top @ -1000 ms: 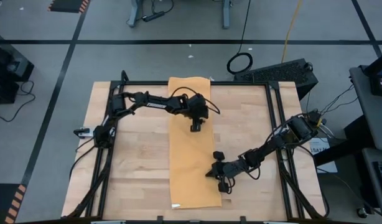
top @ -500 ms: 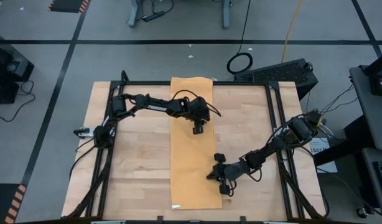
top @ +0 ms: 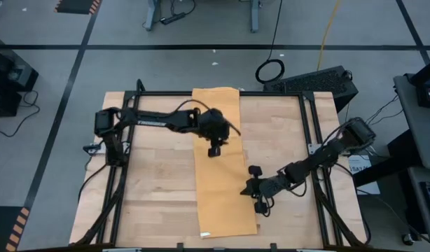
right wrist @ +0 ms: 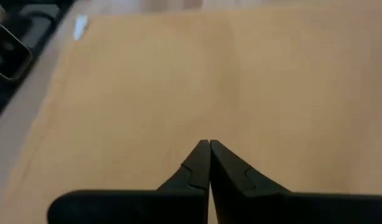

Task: Roll towel
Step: Fold the yellow towel

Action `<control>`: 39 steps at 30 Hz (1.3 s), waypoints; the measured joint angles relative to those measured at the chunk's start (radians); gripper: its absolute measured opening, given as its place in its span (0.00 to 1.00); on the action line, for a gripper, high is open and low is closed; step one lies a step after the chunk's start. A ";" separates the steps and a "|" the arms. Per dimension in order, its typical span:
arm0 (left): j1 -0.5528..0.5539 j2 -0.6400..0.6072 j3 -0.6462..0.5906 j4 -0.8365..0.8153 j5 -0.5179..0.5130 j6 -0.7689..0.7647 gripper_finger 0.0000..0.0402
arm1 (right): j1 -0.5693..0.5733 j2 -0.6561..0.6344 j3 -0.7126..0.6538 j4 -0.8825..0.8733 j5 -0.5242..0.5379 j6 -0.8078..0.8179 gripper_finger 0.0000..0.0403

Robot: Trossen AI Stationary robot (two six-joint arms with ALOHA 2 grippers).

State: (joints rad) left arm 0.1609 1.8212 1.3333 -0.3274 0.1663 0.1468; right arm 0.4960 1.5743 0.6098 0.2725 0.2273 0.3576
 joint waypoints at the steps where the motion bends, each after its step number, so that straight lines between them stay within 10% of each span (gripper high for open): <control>1: -0.018 -0.011 -0.026 0.014 0.018 -0.021 0.30 | -0.007 -0.031 0.000 -0.019 0.010 -0.022 0.00; 7: -0.193 -0.022 -0.158 0.076 0.021 -0.126 0.30 | -0.137 -0.165 -0.010 -0.157 0.302 -0.187 0.00; 19: -0.434 -0.007 -0.326 0.300 -0.173 -0.417 0.30 | -0.588 0.029 -0.035 0.072 -0.258 -0.267 0.00; 39: -0.515 -0.024 -0.479 0.309 -0.164 -0.580 0.30 | -0.707 0.089 -0.034 0.108 -0.252 -0.256 0.00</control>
State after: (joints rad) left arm -0.3541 1.7967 0.8540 -0.0186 0.0025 -0.4332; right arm -0.2108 1.6636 0.5758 0.3801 -0.0247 0.1013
